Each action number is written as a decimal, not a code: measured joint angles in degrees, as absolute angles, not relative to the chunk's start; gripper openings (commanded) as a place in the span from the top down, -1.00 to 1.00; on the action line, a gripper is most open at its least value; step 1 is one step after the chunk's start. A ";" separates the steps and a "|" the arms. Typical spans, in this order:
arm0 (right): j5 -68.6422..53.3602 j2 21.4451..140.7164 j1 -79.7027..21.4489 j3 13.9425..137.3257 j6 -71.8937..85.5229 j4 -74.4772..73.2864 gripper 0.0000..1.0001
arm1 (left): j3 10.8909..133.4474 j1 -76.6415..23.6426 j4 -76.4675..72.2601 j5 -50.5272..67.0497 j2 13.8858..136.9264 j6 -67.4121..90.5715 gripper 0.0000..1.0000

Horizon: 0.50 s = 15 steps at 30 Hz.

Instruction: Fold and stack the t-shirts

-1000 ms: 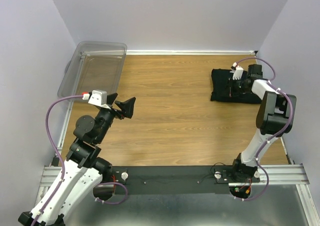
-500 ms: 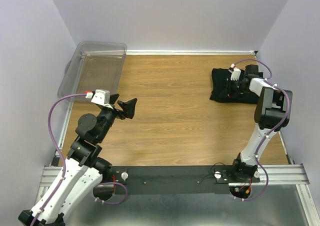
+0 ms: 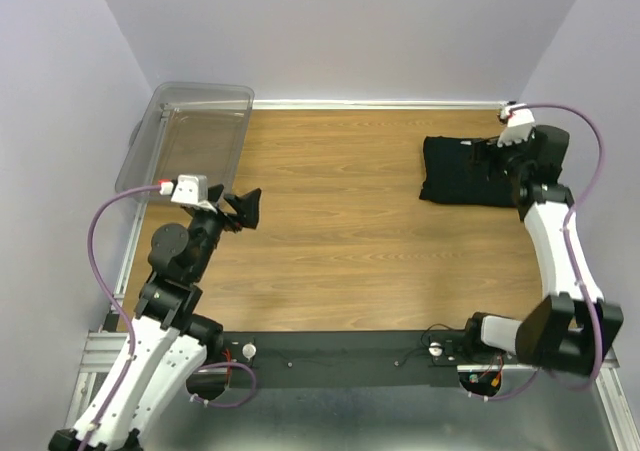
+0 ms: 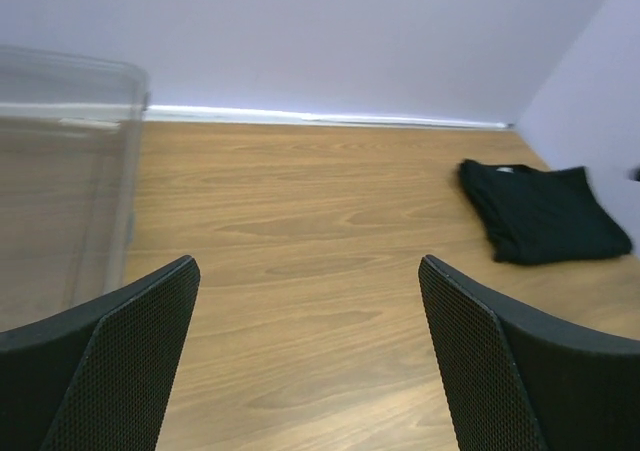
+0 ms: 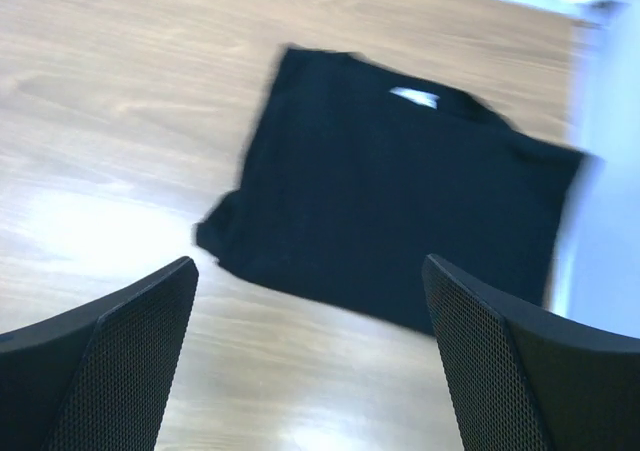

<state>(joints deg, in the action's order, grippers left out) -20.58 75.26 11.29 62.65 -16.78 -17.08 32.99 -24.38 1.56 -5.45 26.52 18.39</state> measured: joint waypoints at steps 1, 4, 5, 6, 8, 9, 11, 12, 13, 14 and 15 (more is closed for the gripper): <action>-18.00 71.85 11.29 60.03 -15.51 -15.57 -1.00 | 32.99 -22.13 1.41 -4.60 27.33 18.57 -0.97; -9.17 63.81 11.27 53.91 -8.56 -11.97 -1.00 | 32.99 -13.87 0.08 0.54 31.64 19.64 -0.97; -5.37 61.71 11.27 52.38 -5.72 -10.81 -1.00 | 32.99 -11.20 -0.38 3.25 33.41 19.97 -0.97; -3.55 60.51 11.27 51.46 -4.29 -10.22 -1.00 | 32.99 -9.34 -0.67 4.64 34.39 19.90 -0.97; 1.13 57.69 11.27 49.23 -1.34 -9.52 -1.00 | 32.99 -7.22 -0.47 6.20 36.27 19.29 -0.97; 3.07 56.53 11.27 48.40 -0.27 -9.39 -1.00 | 32.99 -6.83 -0.38 6.22 36.56 18.59 -0.97; 6.20 53.69 11.29 46.11 1.58 -8.67 -1.00 | 33.21 -6.44 -0.23 6.13 36.64 16.88 -0.97; 7.01 52.77 11.29 45.34 2.02 -8.49 -1.00 | 33.30 -6.44 -0.25 6.11 36.62 16.47 -0.97; 8.45 51.57 11.29 44.10 2.81 -8.36 -1.00 | 33.41 -6.44 -0.27 6.13 36.56 15.73 -0.97; 9.28 51.05 11.29 43.40 3.20 -8.25 -1.00 | 33.41 -6.44 -0.27 6.13 36.47 15.35 -0.97; 10.22 50.87 11.29 42.85 3.68 -8.16 -1.00 | 33.41 -6.44 -0.27 6.13 36.36 14.98 -0.97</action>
<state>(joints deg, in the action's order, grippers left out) 10.22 50.87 11.29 42.85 3.68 -8.16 33.41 -6.44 -0.27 6.13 36.36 14.98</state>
